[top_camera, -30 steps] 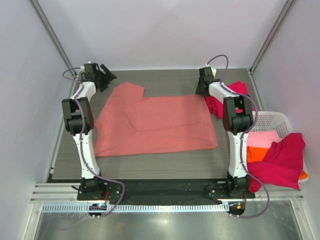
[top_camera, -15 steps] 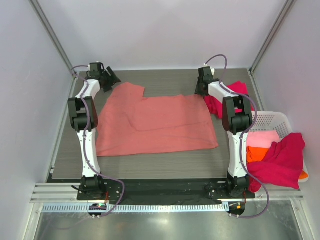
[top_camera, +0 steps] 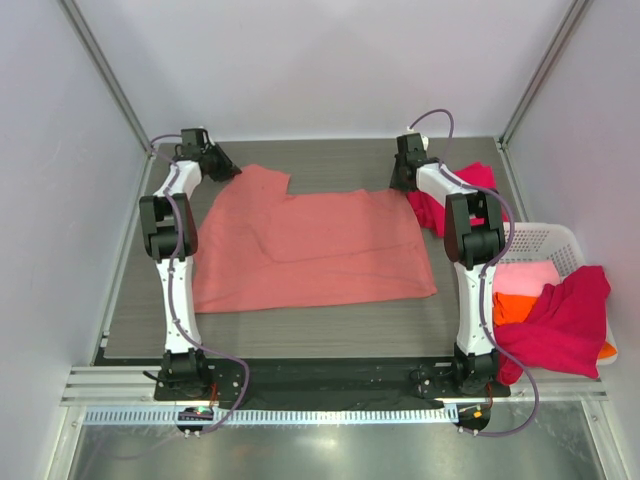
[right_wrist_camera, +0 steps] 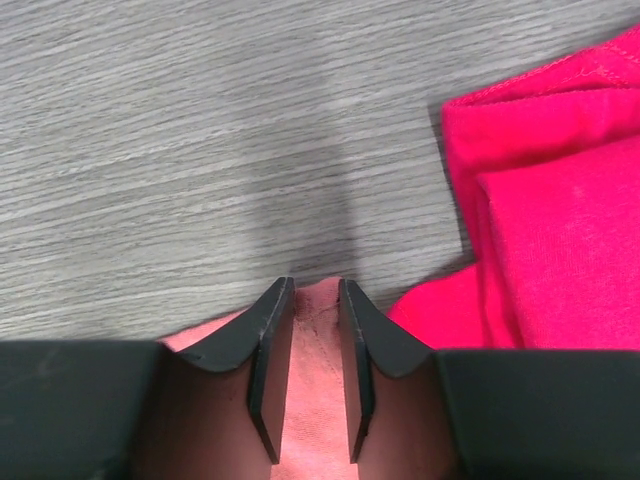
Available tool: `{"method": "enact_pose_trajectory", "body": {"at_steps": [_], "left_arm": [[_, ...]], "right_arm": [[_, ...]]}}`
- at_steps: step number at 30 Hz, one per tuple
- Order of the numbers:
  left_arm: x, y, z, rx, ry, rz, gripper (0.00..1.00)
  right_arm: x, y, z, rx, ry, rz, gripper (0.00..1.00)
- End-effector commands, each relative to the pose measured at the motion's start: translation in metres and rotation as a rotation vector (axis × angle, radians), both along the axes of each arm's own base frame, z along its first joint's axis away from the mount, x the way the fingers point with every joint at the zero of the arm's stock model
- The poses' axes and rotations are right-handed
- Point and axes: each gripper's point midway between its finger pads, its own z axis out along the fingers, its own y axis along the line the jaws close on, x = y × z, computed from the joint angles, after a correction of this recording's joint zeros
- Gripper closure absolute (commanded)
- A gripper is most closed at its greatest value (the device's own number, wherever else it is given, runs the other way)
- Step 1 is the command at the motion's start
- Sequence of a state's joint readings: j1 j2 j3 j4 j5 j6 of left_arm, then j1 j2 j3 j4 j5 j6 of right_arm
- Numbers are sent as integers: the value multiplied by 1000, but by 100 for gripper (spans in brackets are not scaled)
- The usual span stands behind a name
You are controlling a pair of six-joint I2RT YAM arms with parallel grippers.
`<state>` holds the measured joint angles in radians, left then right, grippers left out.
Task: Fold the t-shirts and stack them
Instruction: Fold the tshirt
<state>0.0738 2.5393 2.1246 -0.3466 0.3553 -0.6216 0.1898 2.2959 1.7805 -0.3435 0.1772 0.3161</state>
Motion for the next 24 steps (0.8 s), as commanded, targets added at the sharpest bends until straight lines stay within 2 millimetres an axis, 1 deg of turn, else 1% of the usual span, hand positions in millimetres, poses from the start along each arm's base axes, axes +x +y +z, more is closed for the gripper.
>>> {"method": "enact_pose_trajectory", "body": {"at_steps": [1, 2, 3, 4, 5, 6, 7, 8, 9, 11, 12, 13, 15, 17, 18, 19, 20, 21, 22, 23, 24], "left_arm": [[-3, -10, -7, -40, 15, -46, 86], [-2, -11, -5, -46, 12, -49, 91], [-1, -11, -2, -52, 7, -48, 95], [-1, -12, 0, -54, -1, -51, 100], [1, -9, 12, -50, -23, -44, 100], [-1, -7, 12, -49, -23, -38, 100], [3, -5, 23, -41, -62, -33, 100], [2, -2, 27, -35, -75, -28, 100], [1, 2, 41, -20, -99, -16, 100], [0, 4, 54, 7, -128, -18, 100], [-2, 6, 68, 18, -148, -16, 100], [-3, 7, 74, 23, -157, -17, 100], [-6, 7, 91, 34, -185, -18, 100], [-9, 8, 101, 43, -201, -22, 100], [-13, 8, 100, 47, -197, -22, 100], [-16, 7, 111, 52, -214, -21, 100], [-18, 8, 115, 59, -224, -26, 100], [-23, 7, 112, 65, -226, -27, 100], [-27, 7, 125, 75, -251, -28, 100], [-34, 8, 120, 82, -240, -25, 100], [-36, 8, 124, 90, -254, -29, 100]], "right_arm": [[-14, 11, -20, 17, 72, 43, 71], [-13, 13, -19, 21, 69, 48, 72], [-13, 13, -19, 20, 69, 49, 77], [-12, 14, -17, 24, 66, 52, 80], [-12, 14, -17, 22, 66, 54, 83], [-12, 14, -14, 23, 60, 57, 91], [-13, 14, -13, 23, 61, 54, 94], [-12, 14, -10, 25, 54, 53, 97], [-11, 14, -4, 27, 43, 54, 99], [-12, 16, 2, 33, 34, 63, 99], [-12, 16, 6, 35, 28, 62, 99], [-12, 14, 14, 36, 14, 61, 99], [-13, 13, 22, 38, 0, 61, 99], [-16, 12, 35, 41, -26, 59, 99], [-18, 12, 38, 42, -33, 59, 99], [-20, 12, 46, 50, -56, 57, 99], [-22, 12, 50, 53, -68, 57, 99], [-24, 13, 52, 63, -75, 63, 99], [-26, 14, 51, 70, -82, 64, 99], [-27, 15, 61, 82, -103, 63, 99], [-29, 15, 64, 90, -108, 63, 99]]}}
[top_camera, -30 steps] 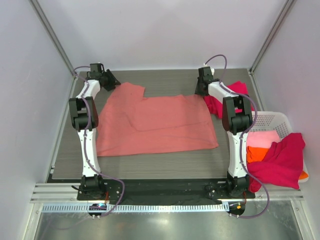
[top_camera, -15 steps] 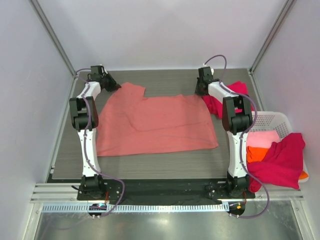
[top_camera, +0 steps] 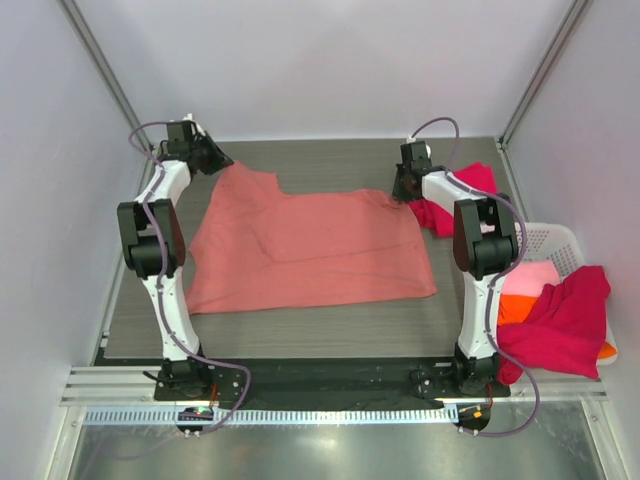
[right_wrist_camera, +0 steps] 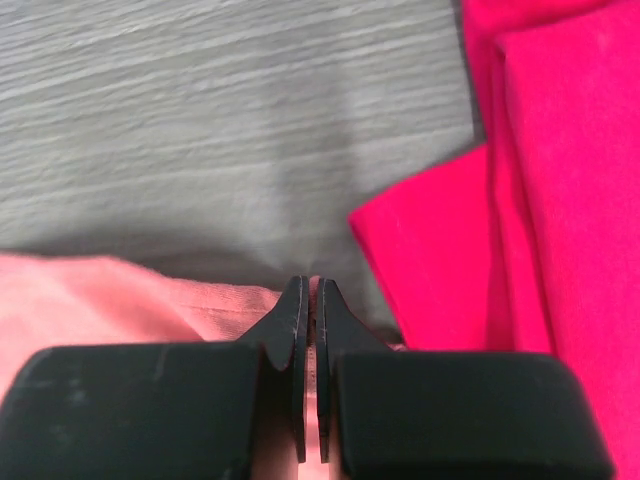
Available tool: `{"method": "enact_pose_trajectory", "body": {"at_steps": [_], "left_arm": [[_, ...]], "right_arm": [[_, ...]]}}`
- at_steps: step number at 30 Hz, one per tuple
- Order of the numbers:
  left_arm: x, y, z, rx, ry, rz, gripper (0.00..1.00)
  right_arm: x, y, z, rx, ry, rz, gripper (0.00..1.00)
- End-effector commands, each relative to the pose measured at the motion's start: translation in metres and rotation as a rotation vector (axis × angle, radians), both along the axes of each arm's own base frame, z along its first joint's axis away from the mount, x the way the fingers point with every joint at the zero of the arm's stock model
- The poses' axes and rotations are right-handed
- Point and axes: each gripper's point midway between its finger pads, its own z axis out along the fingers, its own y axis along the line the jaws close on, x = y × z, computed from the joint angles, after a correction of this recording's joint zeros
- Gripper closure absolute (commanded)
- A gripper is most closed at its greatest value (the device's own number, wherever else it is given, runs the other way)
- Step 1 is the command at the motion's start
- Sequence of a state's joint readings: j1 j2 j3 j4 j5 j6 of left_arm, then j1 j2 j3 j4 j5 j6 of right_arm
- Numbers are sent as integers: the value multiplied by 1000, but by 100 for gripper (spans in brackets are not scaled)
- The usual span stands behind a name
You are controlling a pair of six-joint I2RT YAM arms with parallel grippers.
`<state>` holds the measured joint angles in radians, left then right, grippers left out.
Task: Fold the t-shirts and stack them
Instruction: Fold the tshirt
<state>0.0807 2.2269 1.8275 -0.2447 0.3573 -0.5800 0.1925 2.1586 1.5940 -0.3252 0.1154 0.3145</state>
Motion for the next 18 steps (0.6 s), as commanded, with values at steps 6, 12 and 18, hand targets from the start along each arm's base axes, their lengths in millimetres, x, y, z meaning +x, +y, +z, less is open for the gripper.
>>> {"method": "enact_pose_trajectory", "body": {"at_steps": [6, 12, 18], "left_arm": [[-29, 5, 63, 96, -149, -21, 100], [-54, 6, 74, 156, -165, -10, 100], [-79, -4, 78, 199, -169, -20, 100]], "right_arm": [[0, 12, 76, 92, -182, 9, 99], [-14, 11, 94, 111, -203, -6, 99], [-37, 2, 103, 100, -199, -33, 99]]}}
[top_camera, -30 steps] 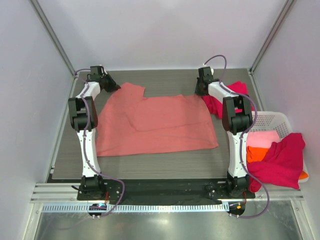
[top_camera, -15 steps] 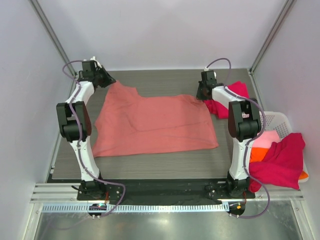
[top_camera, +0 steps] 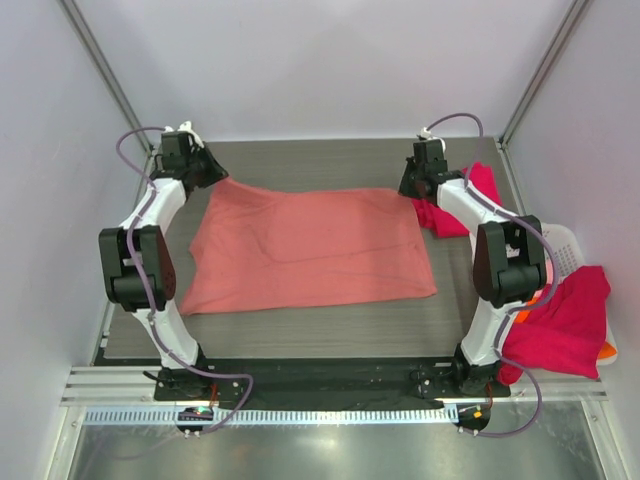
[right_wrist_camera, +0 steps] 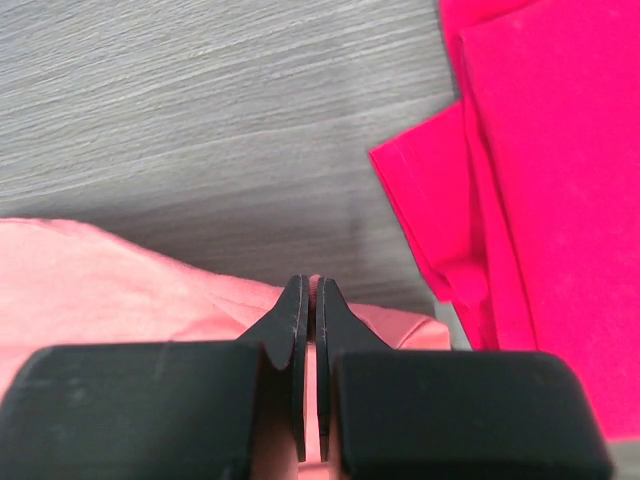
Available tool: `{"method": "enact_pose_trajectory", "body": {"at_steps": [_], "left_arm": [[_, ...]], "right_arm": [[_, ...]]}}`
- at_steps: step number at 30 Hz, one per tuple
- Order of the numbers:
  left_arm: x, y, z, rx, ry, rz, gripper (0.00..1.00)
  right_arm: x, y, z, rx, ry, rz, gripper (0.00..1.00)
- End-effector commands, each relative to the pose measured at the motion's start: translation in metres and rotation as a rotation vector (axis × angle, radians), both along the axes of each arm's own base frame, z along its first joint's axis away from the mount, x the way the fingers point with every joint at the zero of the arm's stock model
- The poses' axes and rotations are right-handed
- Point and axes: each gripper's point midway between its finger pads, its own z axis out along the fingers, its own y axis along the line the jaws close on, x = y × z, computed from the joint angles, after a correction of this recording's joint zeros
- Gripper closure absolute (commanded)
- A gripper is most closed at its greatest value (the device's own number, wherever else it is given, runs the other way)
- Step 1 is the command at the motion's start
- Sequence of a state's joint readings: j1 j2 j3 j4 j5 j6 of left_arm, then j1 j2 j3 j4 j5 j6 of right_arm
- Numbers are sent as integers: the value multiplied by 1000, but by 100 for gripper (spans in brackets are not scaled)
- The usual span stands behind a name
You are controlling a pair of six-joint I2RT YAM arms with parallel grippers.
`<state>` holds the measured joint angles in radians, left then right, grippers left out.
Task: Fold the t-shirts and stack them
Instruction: Fold the tshirt
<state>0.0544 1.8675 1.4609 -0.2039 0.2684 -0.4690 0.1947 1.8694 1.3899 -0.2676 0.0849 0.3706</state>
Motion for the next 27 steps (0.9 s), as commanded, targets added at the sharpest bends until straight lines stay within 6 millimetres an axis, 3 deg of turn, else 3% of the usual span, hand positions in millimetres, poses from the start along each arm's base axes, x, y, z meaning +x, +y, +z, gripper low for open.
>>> {"method": "enact_pose_trajectory", "body": {"at_steps": [1, 6, 7, 11, 19, 27], "left_arm": [[-8, -4, 45, 67, -123, -8, 100], [-35, 6, 49, 177, -103, 24, 100], [-41, -6, 50, 208, -99, 6, 100], [-66, 2, 60, 326, -77, 55, 100], [-106, 1, 55, 360, 1, 76, 100], [-137, 15, 39, 387, 60, 140, 100]], "right_arm": [[-9, -2, 26, 13, -54, -21, 99], [-25, -3, 31, 19, -51, -15, 99], [-26, -3, 31, 20, -51, -16, 99], [-33, -4, 27, 24, -34, -19, 99], [-50, -9, 30, 23, -34, -34, 99], [-71, -22, 36, 4, -50, -75, 99]]}}
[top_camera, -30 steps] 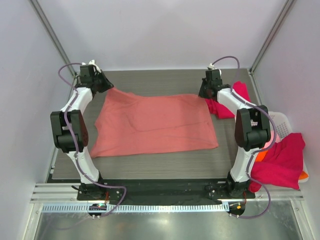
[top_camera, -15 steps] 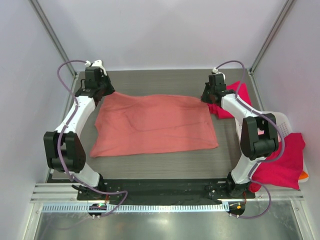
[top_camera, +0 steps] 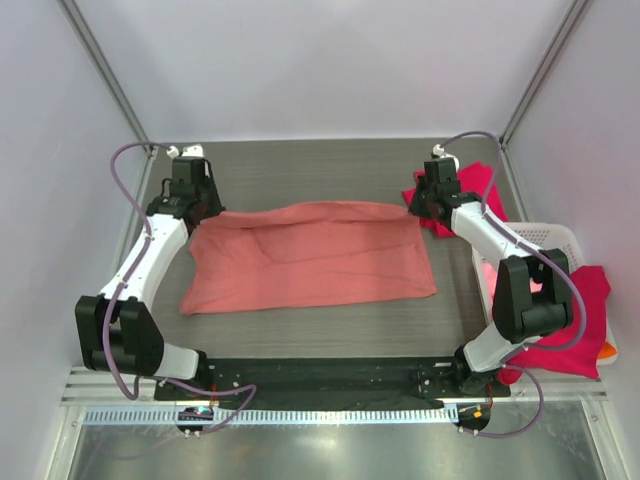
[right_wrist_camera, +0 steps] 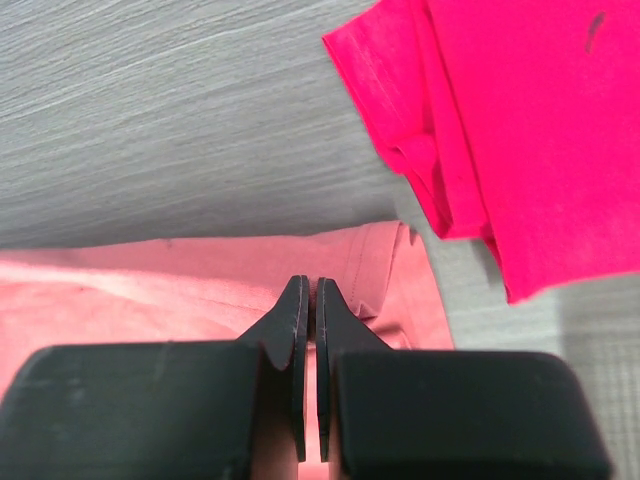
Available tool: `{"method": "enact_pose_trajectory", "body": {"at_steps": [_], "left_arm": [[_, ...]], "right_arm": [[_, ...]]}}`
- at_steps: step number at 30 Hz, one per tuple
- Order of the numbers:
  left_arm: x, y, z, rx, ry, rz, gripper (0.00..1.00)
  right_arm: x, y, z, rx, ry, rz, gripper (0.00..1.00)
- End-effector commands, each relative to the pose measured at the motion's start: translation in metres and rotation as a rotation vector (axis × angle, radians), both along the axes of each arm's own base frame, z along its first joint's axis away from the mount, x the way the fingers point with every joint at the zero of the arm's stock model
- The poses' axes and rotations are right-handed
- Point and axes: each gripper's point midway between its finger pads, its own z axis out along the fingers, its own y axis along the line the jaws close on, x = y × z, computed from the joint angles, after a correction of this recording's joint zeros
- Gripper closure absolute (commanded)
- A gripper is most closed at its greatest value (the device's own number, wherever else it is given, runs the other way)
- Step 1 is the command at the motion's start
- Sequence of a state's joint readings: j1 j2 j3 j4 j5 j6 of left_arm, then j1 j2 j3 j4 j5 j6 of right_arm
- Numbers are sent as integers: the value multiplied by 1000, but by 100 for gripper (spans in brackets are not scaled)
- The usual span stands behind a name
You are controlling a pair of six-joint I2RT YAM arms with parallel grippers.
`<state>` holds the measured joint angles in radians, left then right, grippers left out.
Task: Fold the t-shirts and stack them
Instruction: Fold the tshirt
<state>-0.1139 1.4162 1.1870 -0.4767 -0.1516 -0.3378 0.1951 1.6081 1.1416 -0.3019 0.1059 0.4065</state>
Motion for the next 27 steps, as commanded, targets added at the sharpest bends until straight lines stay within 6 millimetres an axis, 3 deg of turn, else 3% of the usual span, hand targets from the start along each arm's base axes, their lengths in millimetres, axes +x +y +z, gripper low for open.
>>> {"method": "enact_pose_trajectory", "body": {"at_steps": [1, 9, 15, 24, 27], "left_arm": [[-11, 11, 12, 30, -28, 52, 100], [-35, 17, 6, 48, -15, 54, 100], [-62, 14, -8, 33, 30, 60, 100], [-111, -1, -55, -155, 117, 174, 99], [-127, 8, -59, -193, 71, 272, 98]], "right_arm": [[-7, -8, 20, -10, -61, -39, 99], [-31, -16, 19, -10, -64, -58, 99], [-43, -19, 2, -1, -29, -84, 99], [-56, -36, -22, 29, -87, -235, 98], [-64, -43, -21, 53, -146, -293, 90]]}}
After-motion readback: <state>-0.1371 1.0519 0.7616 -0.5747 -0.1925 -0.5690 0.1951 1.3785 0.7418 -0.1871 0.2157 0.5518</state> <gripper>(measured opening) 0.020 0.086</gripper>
